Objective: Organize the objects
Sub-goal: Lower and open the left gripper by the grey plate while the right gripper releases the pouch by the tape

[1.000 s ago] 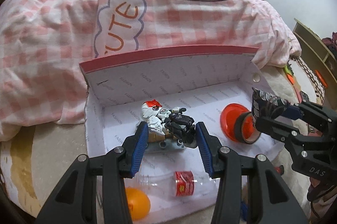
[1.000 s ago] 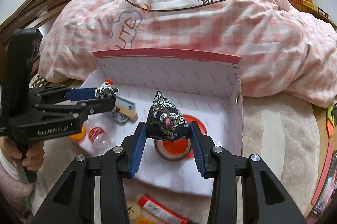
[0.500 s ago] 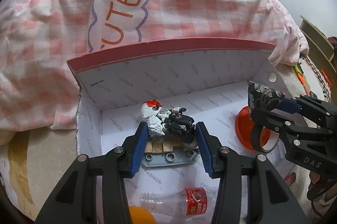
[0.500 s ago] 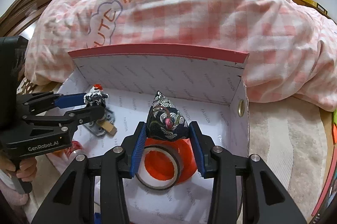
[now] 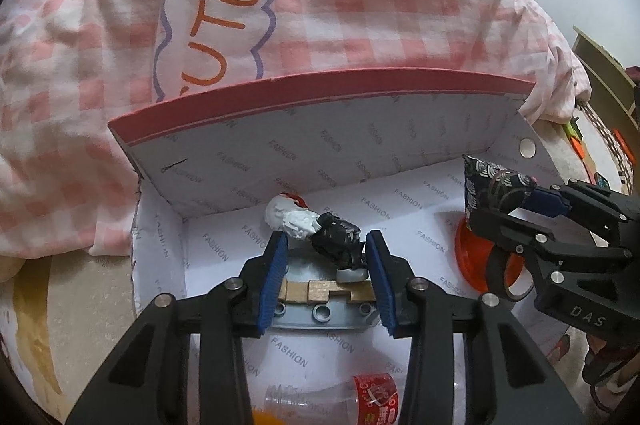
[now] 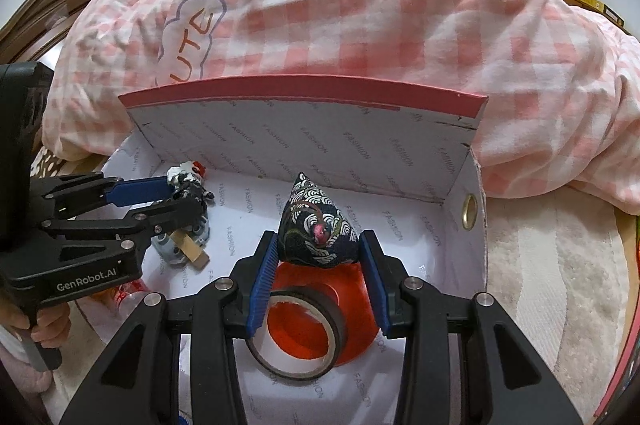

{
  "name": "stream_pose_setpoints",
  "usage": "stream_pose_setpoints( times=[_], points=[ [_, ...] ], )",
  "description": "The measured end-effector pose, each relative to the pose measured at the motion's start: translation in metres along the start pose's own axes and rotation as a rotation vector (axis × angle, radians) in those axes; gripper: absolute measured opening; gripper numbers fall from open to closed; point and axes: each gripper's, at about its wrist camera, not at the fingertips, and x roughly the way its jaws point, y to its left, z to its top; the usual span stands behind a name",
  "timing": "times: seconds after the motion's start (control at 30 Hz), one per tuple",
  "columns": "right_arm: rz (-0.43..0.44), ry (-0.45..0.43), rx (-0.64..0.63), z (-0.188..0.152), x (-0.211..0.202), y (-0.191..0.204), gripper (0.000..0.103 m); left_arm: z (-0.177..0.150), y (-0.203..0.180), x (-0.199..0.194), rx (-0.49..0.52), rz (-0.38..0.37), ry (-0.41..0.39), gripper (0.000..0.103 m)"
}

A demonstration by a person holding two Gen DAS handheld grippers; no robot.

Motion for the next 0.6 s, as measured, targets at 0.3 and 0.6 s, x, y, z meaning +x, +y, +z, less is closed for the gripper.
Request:
stream_pose_setpoints(
  times=[0.3, 0.6],
  points=[
    [-0.003, 0.003, -0.004, 0.000, 0.004, -0.001, 0.042, 0.000, 0.004, 0.006, -0.043, 0.017, 0.013, 0.050],
    [-0.006, 0.000, -0.005, -0.006, 0.004, 0.000, 0.042, -0.002, 0.001, 0.010, -0.036, 0.026, 0.017, 0.054]
  ],
)
